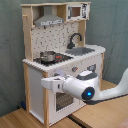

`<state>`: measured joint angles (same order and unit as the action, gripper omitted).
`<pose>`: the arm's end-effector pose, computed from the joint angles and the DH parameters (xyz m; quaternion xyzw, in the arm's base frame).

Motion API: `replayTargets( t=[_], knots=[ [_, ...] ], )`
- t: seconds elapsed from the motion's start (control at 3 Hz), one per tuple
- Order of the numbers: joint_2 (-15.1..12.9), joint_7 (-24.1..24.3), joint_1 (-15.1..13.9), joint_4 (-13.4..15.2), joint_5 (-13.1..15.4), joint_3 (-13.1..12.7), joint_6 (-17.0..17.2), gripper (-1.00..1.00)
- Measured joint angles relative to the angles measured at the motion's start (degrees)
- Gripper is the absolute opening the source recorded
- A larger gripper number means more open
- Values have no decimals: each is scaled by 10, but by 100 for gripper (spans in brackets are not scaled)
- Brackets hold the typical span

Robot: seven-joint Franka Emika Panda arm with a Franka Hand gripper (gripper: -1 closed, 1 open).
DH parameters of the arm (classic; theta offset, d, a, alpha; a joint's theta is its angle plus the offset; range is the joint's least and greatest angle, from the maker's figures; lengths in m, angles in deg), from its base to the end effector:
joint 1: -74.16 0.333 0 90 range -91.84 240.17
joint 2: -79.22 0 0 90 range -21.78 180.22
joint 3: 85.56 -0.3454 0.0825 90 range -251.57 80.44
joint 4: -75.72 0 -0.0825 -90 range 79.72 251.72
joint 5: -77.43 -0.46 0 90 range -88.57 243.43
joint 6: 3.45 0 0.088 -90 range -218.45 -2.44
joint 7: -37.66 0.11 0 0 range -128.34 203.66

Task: Play with the kitchen

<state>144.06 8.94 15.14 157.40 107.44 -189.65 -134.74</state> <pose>0.2940 0.7711 0.4065 0.3478 0.6426 0.2808 0.6223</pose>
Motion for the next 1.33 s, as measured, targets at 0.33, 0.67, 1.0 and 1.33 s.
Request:
replayTargets(
  t=[0.33,0.67,1.0,1.33],
  knots=[
    [0,8,35,51,5,16,-24,100],
    [0,16,77,113,11,36,-51,100],
    [0,23,109,160,17,51,-69,100],
    [0,31,143,210,24,66,-88,100]
  ],
)
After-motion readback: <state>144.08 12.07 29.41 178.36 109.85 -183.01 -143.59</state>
